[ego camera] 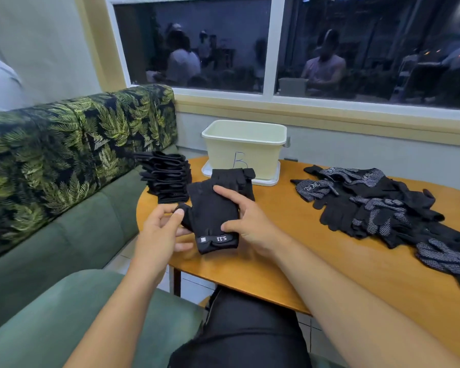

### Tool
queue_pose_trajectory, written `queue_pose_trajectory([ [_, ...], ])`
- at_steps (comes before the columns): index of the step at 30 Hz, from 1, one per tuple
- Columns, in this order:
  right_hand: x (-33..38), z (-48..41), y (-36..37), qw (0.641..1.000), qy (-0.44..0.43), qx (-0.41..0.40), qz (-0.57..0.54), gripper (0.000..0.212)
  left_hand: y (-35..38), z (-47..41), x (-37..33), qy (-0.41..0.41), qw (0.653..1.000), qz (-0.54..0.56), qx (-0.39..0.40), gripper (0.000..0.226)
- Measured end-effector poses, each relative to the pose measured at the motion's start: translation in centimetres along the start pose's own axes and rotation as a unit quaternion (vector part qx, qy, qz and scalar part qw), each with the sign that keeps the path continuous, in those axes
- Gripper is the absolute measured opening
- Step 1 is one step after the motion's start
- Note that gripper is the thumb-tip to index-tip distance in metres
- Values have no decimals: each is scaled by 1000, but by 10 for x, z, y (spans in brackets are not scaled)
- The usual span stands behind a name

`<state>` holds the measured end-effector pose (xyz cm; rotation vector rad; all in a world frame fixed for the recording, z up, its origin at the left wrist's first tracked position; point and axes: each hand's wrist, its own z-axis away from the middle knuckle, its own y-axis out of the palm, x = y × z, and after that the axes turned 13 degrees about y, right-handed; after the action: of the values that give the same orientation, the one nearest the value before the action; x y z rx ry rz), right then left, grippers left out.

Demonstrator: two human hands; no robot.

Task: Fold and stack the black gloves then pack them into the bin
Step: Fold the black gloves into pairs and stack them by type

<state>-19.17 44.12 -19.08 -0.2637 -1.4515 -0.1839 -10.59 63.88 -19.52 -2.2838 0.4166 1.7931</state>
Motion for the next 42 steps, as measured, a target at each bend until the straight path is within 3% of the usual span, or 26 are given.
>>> queue_pose_trajectory([
  [7,0,-59,43,994,81,68,-22,85,-43,-31,11,-30,998,9,-56,17],
  [10,-8,-71,57,989,117,53,67,72,-57,-41,27,-50,995,-44,-70,17],
  [15,-13,-47,59,941,-26,-85,327,42,-68,-42,38,-82,992,-93,-35,22],
  [18,-21,-32,53,914,-83,-30,397,38,-71,-45,34,-81,989,-119,20,24],
  [21,-30,-27,52,873,-106,0,476,40,-72,-49,31,-75,979,-183,39,12],
  [26,-27,-22,55,835,-141,-21,532,36,-75,-52,31,-50,965,-257,15,22],
  [32,-35,-20,56,817,-152,-46,554,40,-71,-49,27,-10,938,-346,19,26],
  [36,-39,-20,56,840,-134,-42,524,43,-59,-45,15,130,917,-376,-30,42],
  [38,-40,-22,56,851,-131,-35,508,42,-41,-44,10,178,913,-364,55,45],
  [42,-39,-18,43,893,-82,-39,440,55,-13,-55,18,133,874,-400,241,42],
])
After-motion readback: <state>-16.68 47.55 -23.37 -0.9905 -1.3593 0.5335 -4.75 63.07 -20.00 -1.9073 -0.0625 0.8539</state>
